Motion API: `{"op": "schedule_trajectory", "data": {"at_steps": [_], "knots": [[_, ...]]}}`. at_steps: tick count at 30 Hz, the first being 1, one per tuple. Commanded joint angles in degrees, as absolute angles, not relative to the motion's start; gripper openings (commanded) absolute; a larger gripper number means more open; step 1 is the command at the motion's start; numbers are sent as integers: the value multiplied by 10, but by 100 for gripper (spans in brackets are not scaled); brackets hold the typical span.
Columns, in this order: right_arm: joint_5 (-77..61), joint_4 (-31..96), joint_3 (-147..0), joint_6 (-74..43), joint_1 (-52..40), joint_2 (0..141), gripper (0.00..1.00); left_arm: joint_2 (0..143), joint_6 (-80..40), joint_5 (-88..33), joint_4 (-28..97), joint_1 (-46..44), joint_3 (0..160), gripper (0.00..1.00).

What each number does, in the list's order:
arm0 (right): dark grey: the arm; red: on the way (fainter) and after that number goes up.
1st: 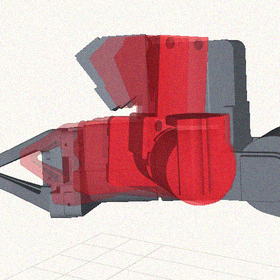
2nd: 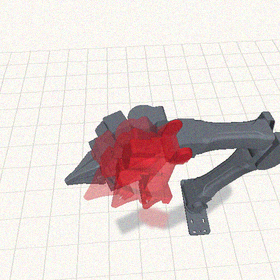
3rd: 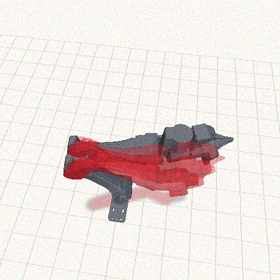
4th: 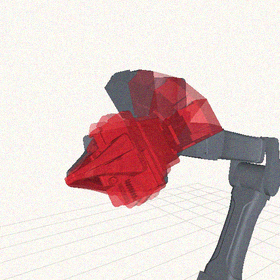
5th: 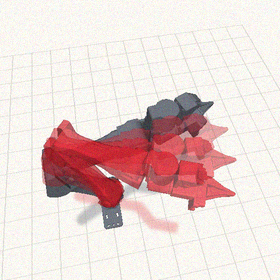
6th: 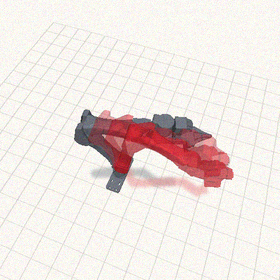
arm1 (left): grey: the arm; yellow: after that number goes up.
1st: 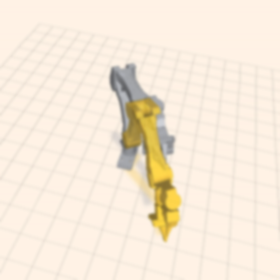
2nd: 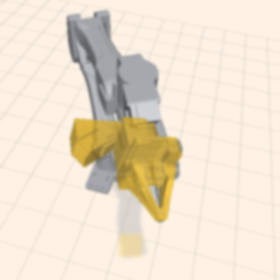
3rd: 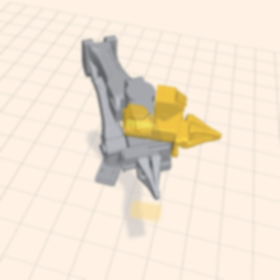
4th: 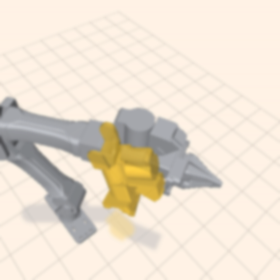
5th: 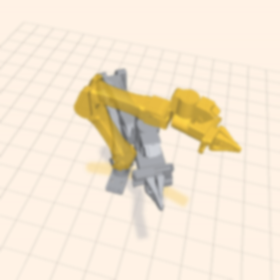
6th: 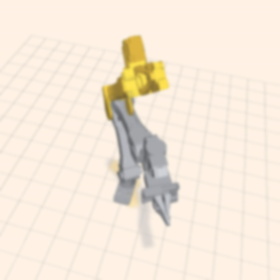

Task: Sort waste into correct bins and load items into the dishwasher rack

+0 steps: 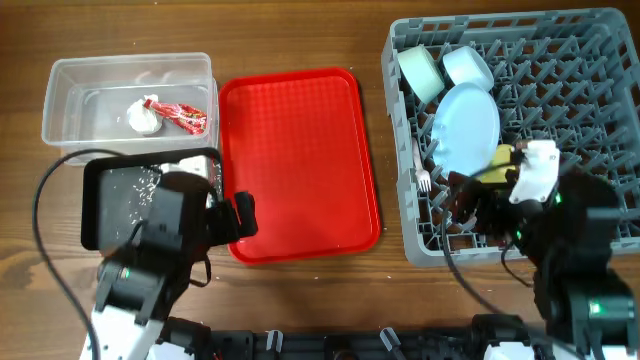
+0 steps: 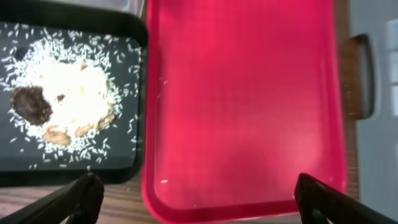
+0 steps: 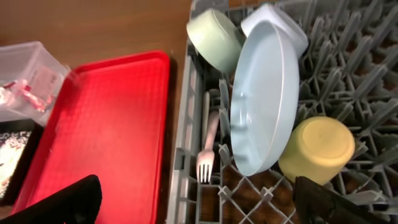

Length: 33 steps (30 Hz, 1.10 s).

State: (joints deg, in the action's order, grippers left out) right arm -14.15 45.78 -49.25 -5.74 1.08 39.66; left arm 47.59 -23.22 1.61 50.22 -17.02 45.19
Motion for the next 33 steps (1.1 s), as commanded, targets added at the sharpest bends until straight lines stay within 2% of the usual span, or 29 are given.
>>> {"op": "schedule_trajectory", "data": {"at_steps": [1,7,15,17,19,22,28,33], "knots": [[-149,459,-485,-46,11,385,100,446,-233,20,493,-174,442,100],[-149,459,-484,-46,11,423,100,456,-233,20,493,-174,442,100],[-149,459,-484,-46,11,553,100,462,-233,20,493,-174,442,100],[-93,456,-482,-45,11,547,100,462,-233,20,493,-174,442,100],[-60,452,-481,-45,11,502,100,462,-233,20,493,-174,442,100],[-55,378,-432,-44,11,391,100,462,-233,20,493,-174,442,100],[-60,127,-187,-47,11,101,100,462,-233,20,493,-174,442,100],[-60,-63,-55,-47,11,1,100,462,-233,20,493,-174,442,100]]}}
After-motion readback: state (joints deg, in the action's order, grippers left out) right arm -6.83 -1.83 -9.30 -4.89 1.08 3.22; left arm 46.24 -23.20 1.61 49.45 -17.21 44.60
